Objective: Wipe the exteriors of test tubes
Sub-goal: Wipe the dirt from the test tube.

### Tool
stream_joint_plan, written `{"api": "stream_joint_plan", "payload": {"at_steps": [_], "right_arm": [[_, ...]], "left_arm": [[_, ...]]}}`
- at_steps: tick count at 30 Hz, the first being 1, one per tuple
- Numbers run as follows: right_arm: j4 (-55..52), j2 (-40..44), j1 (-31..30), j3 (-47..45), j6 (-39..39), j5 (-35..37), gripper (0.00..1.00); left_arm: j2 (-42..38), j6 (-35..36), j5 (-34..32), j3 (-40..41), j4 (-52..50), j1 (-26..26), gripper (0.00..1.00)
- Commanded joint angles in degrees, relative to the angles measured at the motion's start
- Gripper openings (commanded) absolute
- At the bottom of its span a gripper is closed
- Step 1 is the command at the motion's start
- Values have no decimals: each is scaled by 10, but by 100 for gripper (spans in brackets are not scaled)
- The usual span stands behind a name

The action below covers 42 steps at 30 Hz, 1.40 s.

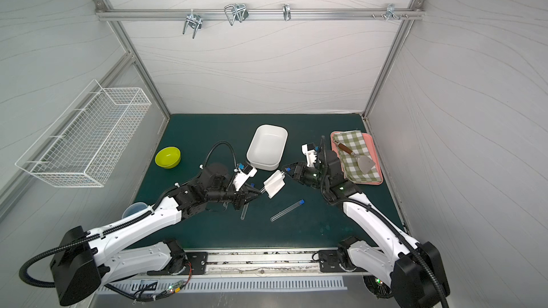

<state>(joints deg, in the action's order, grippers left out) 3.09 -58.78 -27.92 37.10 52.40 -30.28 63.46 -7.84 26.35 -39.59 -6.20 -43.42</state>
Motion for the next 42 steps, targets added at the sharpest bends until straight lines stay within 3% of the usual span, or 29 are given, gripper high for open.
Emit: {"api": "stream_joint_plan", "payload": {"at_steps": [1, 9, 17, 23, 30, 42], "right_arm": [[10, -4, 3, 0, 4, -6, 16], [3, -9, 2, 3, -1, -8, 6], [2, -18, 2, 6, -2, -9, 4], [9, -32, 2, 13, 1, -28, 3], [9, -30, 2, 18, 3, -40, 3], [15, -26, -2, 23, 0, -66, 2]], "left_arm": [[6, -10, 4, -2, 36, -2, 10], [17, -16, 3, -4, 41, -2, 18], [-6, -7, -23, -11, -3, -2, 52], [-37, 15, -69, -14, -20, -2, 64], [46, 57, -26, -87, -27, -2, 66], [187, 66, 83, -193, -7, -3, 55]]}}
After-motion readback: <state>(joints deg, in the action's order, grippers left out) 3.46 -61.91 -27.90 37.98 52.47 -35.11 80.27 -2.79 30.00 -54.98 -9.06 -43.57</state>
